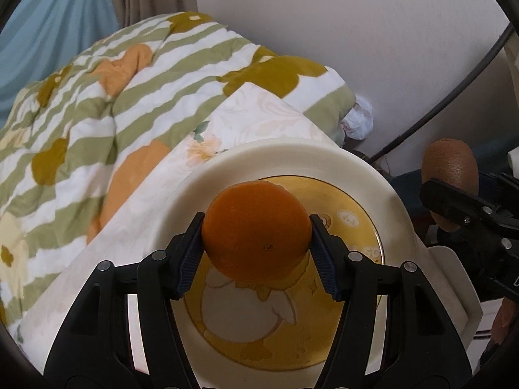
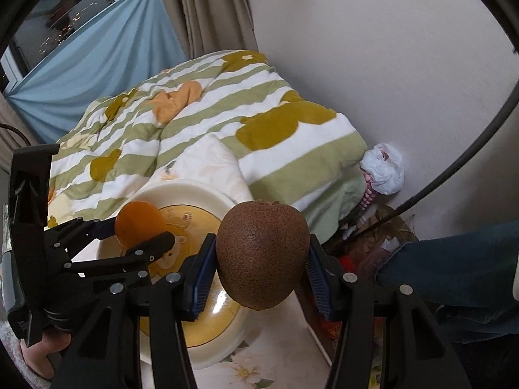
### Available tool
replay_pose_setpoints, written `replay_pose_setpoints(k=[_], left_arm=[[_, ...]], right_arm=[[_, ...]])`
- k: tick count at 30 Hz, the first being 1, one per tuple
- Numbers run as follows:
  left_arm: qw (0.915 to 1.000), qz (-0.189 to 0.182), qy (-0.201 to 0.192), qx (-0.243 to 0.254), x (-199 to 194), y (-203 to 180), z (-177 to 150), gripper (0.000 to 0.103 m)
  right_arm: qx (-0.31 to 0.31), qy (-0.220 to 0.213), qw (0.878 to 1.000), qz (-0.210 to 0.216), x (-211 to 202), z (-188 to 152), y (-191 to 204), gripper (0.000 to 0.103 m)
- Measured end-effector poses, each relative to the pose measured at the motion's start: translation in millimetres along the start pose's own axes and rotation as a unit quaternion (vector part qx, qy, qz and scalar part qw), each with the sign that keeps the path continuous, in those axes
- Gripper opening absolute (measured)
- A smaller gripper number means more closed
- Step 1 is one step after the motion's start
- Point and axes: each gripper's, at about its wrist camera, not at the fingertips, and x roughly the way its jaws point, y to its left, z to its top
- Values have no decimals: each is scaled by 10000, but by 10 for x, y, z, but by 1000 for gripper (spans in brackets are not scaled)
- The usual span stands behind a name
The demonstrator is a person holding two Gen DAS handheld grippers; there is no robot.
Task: Organize fruits
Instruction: 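Place the orange in the cream bowl with the left tool while the right tool places the kiwi beside it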
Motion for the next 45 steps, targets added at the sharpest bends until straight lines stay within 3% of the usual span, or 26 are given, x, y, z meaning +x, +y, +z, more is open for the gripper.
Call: replay_pose_setpoints(k=[2, 3, 5, 11, 18, 24, 30, 36, 43, 45], left_arm=[[10000, 17, 40, -23, 42, 10, 14, 75], [10000, 31, -15, -38, 22, 15, 23, 88], [9998, 45, -179, -51, -42, 15, 51, 103], [9987, 359, -358, 24, -310, 19, 75, 103], [9956, 619, -483, -513, -668, 300, -29, 103], [9908, 827, -578, -900, -963, 487, -198, 103], [9843, 1135, -614, -1202, -1218, 644, -492, 103], [9782, 873, -554, -1799, -1285, 821, -802, 103], [9727, 984, -516, -2037, -1324, 903, -1010, 103], [9719, 995, -497, -2075, -1323, 918, -1045, 103]], right_arm=[[26, -3, 10000, 2, 12, -8, -23, 49], [30, -5, 10000, 11, 14, -8, -46, 49], [32, -21, 10000, 14, 5, -14, -73, 49], [-87, -52, 9999, 73, -39, -4, -112, 49], [-723, -127, 9967, 336, -76, 40, 60, 49], [-1581, -108, 9861, 509, 45, -30, 374, 49], [-2143, -128, 9761, 325, 332, -143, 586, 49], [-2680, -353, 9628, -52, 503, -227, 752, 49], [-2638, -337, 9638, -201, 596, -216, 757, 49], [-2645, -411, 9633, -190, 570, -214, 776, 55]])
